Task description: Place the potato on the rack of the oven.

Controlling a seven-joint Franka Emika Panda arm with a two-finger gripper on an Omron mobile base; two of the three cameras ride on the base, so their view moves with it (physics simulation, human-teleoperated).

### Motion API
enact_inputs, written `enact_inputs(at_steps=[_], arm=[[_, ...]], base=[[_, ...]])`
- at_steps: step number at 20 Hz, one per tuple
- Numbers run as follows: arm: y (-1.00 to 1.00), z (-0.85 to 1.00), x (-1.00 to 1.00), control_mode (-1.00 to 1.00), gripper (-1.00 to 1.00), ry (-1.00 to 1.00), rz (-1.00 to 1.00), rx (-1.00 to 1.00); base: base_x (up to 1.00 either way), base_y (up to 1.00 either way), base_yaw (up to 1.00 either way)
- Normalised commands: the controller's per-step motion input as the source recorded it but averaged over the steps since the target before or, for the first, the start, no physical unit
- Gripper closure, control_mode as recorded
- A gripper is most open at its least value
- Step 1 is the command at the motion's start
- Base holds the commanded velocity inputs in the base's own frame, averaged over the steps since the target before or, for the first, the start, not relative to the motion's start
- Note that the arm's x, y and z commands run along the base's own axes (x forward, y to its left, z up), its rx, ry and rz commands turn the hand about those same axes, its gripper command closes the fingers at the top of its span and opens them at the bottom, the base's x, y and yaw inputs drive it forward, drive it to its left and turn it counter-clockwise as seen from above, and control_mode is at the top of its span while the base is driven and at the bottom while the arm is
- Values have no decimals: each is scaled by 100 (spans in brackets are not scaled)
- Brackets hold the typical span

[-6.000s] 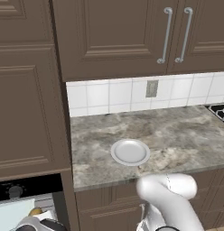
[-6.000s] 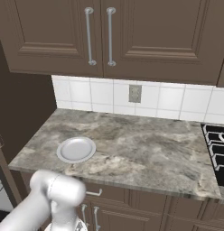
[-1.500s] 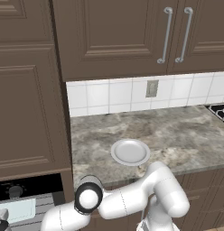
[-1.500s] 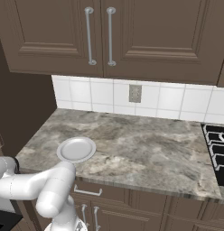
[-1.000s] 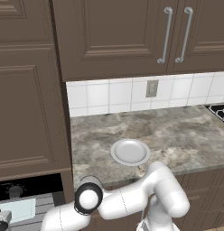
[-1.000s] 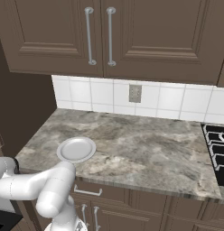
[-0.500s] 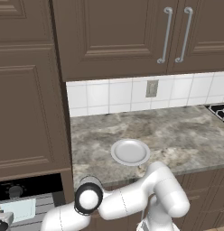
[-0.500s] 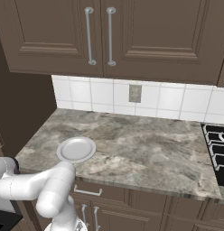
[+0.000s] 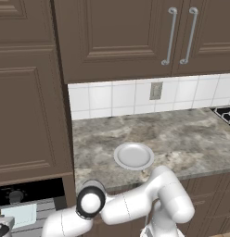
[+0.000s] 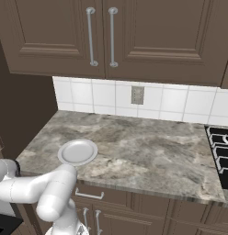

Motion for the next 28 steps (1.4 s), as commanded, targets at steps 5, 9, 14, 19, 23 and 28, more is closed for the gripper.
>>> enact_inputs(at_steps=[5, 9, 14, 19, 23, 28], arm=[[-2, -21, 29, -100, 100, 6, 0, 0], [0, -5, 18, -100, 100, 0, 0, 0], [0, 0, 0, -100, -100, 0, 0, 0], [0, 0, 0, -100, -100, 0, 0, 0], [0, 0, 0, -100, -100, 0, 0, 0], [12, 0, -4, -100, -100, 0, 0, 0]], base=[[0, 0, 0], [0, 0, 0], [0, 0, 0], [0, 0, 0], [0, 0, 0], [0, 0, 0]])
